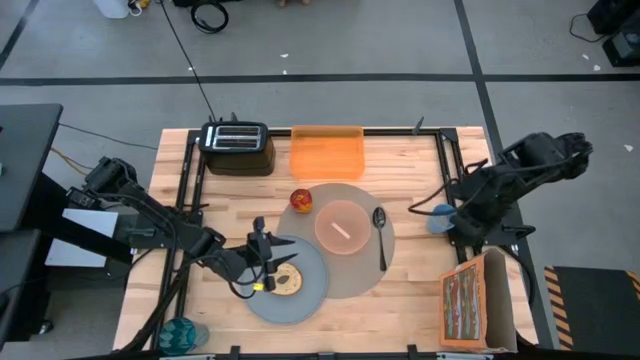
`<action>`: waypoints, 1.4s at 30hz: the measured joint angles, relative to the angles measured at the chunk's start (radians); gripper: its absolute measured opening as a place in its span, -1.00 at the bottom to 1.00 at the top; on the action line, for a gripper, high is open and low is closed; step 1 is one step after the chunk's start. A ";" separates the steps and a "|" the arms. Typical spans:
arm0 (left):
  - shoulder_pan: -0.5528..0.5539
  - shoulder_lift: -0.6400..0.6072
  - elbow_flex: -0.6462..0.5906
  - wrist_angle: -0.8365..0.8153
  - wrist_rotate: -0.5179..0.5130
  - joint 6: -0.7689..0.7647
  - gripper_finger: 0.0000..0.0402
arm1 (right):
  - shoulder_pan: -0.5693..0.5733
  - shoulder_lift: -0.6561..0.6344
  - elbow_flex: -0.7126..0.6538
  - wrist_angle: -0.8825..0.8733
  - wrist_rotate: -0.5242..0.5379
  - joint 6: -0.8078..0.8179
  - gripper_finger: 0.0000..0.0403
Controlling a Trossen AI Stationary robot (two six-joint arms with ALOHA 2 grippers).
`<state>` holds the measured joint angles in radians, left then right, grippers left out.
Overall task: Arrange a breakfast setting
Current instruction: Pour the cereal from the yellow cereal box into the light orange bowl
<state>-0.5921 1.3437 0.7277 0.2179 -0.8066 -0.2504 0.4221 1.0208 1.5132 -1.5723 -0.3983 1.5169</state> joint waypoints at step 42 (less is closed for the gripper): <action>0.059 0.000 0.000 -0.103 0.000 -0.049 -0.23 | 0.307 0.123 -0.039 0.169 -0.129 0.707 -0.09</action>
<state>-0.5331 1.3437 0.7280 0.1148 -0.8066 -0.2996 0.7292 1.1442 1.4738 -1.4034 -0.5271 2.2234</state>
